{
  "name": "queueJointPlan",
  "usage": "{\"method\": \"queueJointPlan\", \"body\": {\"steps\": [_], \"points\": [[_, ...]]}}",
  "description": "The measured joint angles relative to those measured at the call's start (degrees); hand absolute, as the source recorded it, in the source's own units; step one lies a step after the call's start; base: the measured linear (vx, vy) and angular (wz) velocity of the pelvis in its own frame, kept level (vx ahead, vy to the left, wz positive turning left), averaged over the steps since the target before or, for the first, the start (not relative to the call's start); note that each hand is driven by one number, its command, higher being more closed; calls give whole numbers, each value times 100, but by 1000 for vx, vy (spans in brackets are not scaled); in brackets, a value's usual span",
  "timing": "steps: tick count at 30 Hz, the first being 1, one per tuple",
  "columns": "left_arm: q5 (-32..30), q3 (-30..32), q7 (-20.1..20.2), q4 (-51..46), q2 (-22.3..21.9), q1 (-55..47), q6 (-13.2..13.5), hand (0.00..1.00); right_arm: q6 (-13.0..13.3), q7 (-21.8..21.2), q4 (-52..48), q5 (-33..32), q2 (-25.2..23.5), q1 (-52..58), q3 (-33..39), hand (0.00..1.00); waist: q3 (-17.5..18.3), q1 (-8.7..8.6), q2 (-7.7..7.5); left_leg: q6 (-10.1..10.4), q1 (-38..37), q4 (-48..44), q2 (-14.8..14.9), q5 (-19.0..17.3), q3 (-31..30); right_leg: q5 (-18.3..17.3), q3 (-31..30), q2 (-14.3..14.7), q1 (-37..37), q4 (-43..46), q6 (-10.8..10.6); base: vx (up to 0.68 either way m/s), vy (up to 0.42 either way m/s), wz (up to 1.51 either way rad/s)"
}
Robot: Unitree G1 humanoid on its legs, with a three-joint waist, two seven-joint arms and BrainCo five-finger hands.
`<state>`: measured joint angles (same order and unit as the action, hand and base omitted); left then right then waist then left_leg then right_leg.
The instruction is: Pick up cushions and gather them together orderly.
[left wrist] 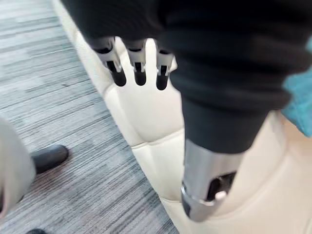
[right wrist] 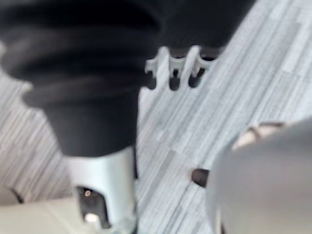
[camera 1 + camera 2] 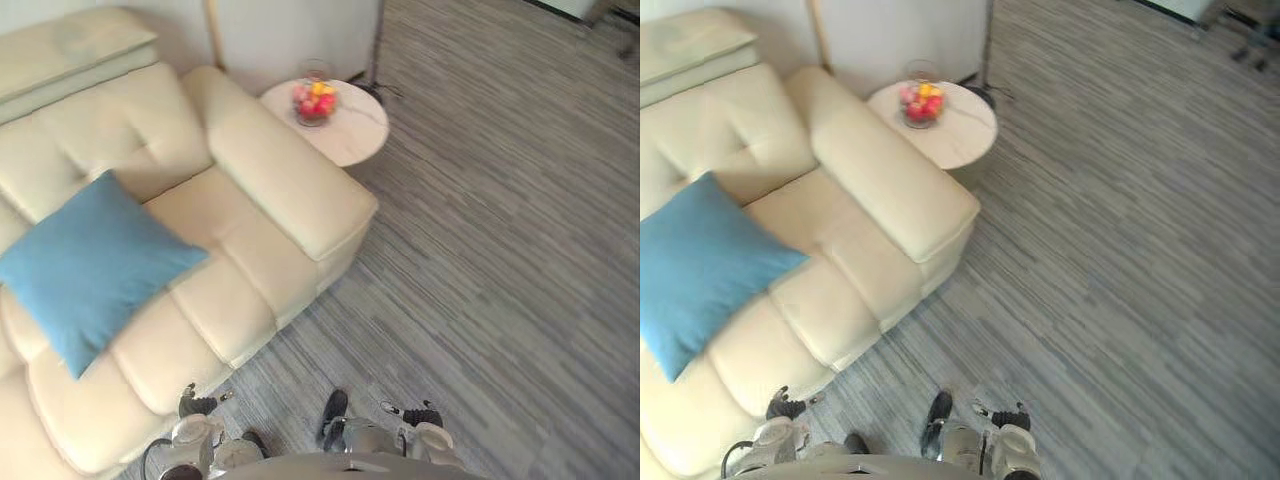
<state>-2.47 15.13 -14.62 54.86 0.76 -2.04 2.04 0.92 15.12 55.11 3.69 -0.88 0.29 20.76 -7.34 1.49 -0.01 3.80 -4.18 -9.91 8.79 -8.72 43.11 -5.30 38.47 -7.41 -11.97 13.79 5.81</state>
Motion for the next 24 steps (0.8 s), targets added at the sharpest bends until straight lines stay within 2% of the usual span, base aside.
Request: {"method": "queueJointPlan", "body": {"steps": [2,3,5,6,7,8,9,10,13,14,16,17,19,20,21,22,24], "points": [[3,-67,1,0,-12,28,-1,0,10,3,-1,1,177,-29,-37,0,-99,-87,150,109,-131,-44,40,-126,2,-47,-432,232,-20,59,-79,52,-193,-101],[3,-168,5,2,-15,16,7,0,1,10,69,0,252,-53,-44,0,-123,-86,212,130,-53,-278,178,-231,-25,-88,-672,386,-90,7,-145,37,-149,-115],[3,-188,6,115,-18,-35,4,0,10,26,206,-64,268,-121,-126,0,-160,-78,264,65,288,-1836,884,-485,-218,-140,-1192,850,-88,-223,-114,73,-166,-143],[3,-172,9,125,-28,-46,4,0,12,32,201,-121,252,-117,-139,0,-201,-71,285,26,352,-2280,1083,-478,-316,-147,-1285,967,-2,-278,-91,111,-115,-114],[4,-148,9,125,-64,-89,5,0,11,41,178,-165,237,-112,-144,0,-305,-44,303,-246,499,-3093,1400,-429,-603,-85,-1551,1180,188,-302,22,140,-85,-143],[68,-118,26,25,-143,-122,38,0,5,48,190,-173,300,-89,-162,0,-360,31,378,-331,778,-3961,1489,-651,-1381,-122,-1913,1427,388,-309,106,136,-48,-151],[68,-147,30,-34,-151,-128,51,0,4,50,181,-182,305,-89,-185,0,-381,36,389,-260,953,-4181,1390,-746,-1714,-163,-2086,1503,440,-316,170,119,16,-163],[92,-146,36,-92,-163,-131,96,0,10,48,158,-207,301,-89,-254,0,-394,54,387,-156,1302,-4311,1118,-893,-2224,-154,-2425,1583,504,-341,166,118,48,-142],[121,-59,38,-397,-310,-175,146,0,-7,50,156,-225,292,-91,-243,0,-425,260,369,-160,1847,-3862,491,-1026,-2943,-114,-3389,1699,672,-391,94,115,76,-156],[119,-44,37,-433,-332,-179,147,0,-7,52,142,-225,293,-82,-244,0,-438,279,350,-158,1910,-3707,413,-1025,-3046,-112,-3554,1706,715,-395,90,185,165,-162],[118,59,32,-512,-475,-213,154,0,-14,66,46,-227,283,-43,-244,0,-431,334,387,-50,2123,-2797,13,-959,-3691,-145,-4341,1719,879,-356,34,206,185,-165],[118,66,31,-525,-495,-213,150,0,-13,70,-3,-227,275,-39,-243,0,-431,336,399,-2,2149,-2580,-41,-923,-3816,-161,-4493,1719,898,-344,17,222,208,-162],[114,45,36,-532,-532,-233,146,0,-1,169,-24,-228,232,-30,-179,0,-389,352,450,99,2122,-1480,-188,-553,-4213,-298,-5041,1726,915,-247,-96,243,237,-146],[113,25,42,-516,-532,-241,143,0,0,184,-22,-228,232,4,-128,0,-370,345,479,37,2089,-1290,-178,-463,-4270,-351,-5126,1749,925,-213,-114,302,312,-126],[115,12,45,-498,-529,-262,143,0,0,208,-48,-236,211,88,16,0,-328,330,530,-12,1912,-1162,-149,2,-4248,-651,-5255,1747,917,75,-171,327,349,-111],[115,1,48,-524,-517,-270,142,0,1,238,-129,-239,167,182,23,0,-311,334,406,-62,1796,-1231,-149,80,-3993,-865,-5219,1607,895,295,-262,327,349,-107],[114,-54,56,-536,-386,-311,145,0,20,245,-241,-315,68,360,10,0,-206,353,204,-133,1695,-1312,-192,-146,-3561,-985,-5176,1346,758,563,-434,319,312,-104]]}}
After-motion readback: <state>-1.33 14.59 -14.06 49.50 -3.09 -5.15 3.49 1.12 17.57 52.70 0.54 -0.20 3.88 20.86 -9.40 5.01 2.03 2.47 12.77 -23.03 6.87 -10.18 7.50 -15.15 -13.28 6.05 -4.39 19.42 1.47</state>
